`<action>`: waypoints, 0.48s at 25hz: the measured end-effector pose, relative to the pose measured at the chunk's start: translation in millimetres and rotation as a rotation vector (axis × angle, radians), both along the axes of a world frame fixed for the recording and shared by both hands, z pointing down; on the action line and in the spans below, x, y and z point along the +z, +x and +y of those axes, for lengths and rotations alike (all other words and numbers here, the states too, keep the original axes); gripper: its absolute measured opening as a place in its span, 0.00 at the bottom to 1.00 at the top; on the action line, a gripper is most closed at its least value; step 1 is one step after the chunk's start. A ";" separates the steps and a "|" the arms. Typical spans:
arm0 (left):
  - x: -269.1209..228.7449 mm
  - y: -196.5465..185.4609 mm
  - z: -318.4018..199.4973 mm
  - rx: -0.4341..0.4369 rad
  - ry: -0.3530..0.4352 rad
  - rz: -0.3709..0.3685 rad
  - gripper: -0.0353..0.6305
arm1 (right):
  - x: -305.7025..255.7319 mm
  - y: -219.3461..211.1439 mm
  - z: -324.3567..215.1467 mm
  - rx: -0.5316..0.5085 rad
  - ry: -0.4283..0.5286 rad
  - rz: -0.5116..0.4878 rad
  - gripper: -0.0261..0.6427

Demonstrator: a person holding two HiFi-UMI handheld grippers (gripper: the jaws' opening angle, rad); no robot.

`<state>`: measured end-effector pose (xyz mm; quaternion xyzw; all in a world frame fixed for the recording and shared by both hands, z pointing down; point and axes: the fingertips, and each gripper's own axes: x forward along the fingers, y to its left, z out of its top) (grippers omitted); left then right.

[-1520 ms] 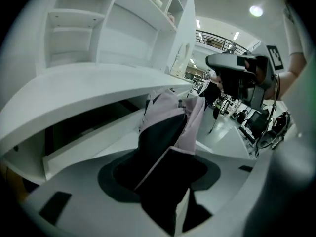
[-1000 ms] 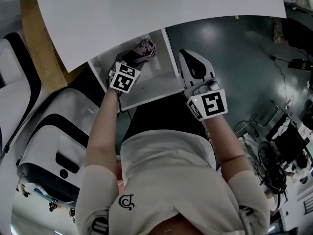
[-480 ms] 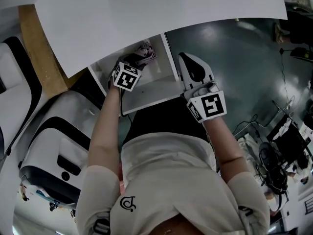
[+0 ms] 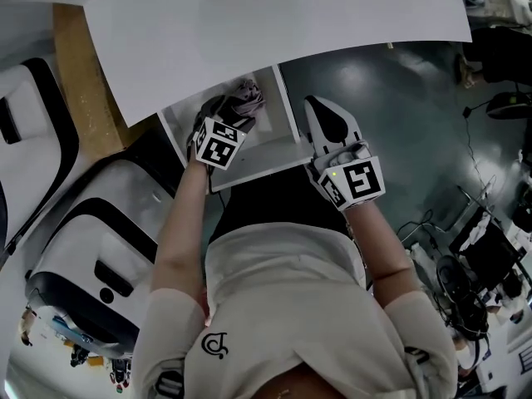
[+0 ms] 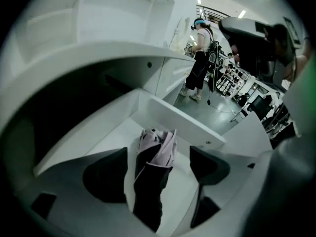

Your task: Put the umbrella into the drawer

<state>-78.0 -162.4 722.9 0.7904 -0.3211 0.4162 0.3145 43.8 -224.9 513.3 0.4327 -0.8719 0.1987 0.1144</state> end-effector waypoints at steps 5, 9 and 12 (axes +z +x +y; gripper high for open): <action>-61.4 -3.3 -5.6 -0.016 0.107 -0.005 0.51 | -34.9 -7.4 1.0 -0.017 0.041 -0.040 0.05; -106.9 -15.3 -10.2 -0.082 0.231 -0.030 0.24 | -58.4 -15.2 12.5 -0.044 0.073 -0.063 0.05; -137.2 -20.1 -9.9 -0.125 0.292 -0.031 0.13 | -76.3 -20.8 20.9 -0.076 0.096 -0.074 0.05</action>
